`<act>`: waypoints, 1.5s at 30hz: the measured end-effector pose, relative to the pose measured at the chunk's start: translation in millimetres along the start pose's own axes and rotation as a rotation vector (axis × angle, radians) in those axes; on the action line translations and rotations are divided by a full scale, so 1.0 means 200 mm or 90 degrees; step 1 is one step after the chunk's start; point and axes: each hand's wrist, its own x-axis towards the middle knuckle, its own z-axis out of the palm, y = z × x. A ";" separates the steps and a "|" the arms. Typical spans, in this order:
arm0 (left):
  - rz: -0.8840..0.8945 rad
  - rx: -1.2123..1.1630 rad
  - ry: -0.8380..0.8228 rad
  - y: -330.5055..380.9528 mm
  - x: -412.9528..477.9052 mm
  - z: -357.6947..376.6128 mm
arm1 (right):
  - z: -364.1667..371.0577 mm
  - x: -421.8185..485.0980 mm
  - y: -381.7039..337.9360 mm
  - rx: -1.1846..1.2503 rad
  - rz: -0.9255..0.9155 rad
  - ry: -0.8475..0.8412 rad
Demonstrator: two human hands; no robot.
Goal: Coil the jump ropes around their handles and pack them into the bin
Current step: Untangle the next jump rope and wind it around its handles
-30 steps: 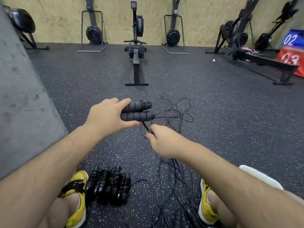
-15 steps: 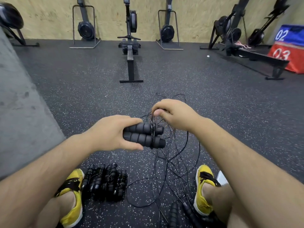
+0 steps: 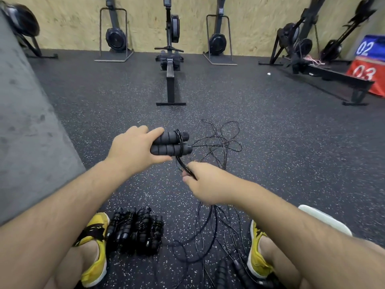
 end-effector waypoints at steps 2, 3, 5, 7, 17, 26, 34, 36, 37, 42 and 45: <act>0.018 0.024 -0.026 0.01 -0.01 0.02 | -0.05 -0.04 -0.02 -0.079 -0.027 0.016; 0.031 0.031 -0.038 0.02 -0.02 0.03 | -0.07 -0.05 -0.02 -0.138 -0.045 0.041; 0.070 0.031 -0.068 0.03 -0.04 0.03 | -0.11 -0.06 -0.01 -0.250 -0.091 0.108; 0.127 0.028 -0.110 0.03 -0.05 0.02 | -0.16 -0.05 0.01 -0.292 -0.140 0.153; 0.261 -0.323 -0.172 0.14 -0.15 -0.17 | -0.22 0.09 0.23 -0.002 -0.079 0.186; 0.052 -0.079 0.025 0.07 -0.03 -0.11 | 0.14 0.06 0.03 0.057 -0.036 0.031; 0.130 0.052 -0.022 -0.04 -0.01 0.05 | -0.08 -0.05 -0.06 -0.209 -0.063 0.179; 0.199 0.045 -0.029 -0.01 -0.03 0.05 | -0.15 -0.01 -0.01 -0.301 -0.095 0.253; 0.234 0.024 -0.034 0.00 -0.04 0.04 | -0.18 0.01 0.01 -0.315 -0.113 0.270; 0.312 -0.201 -0.117 0.08 -0.12 -0.07 | -0.27 0.12 0.19 -0.147 -0.139 0.229; 0.286 -0.309 -0.143 0.10 -0.15 -0.15 | -0.20 0.16 0.23 0.103 -0.110 0.159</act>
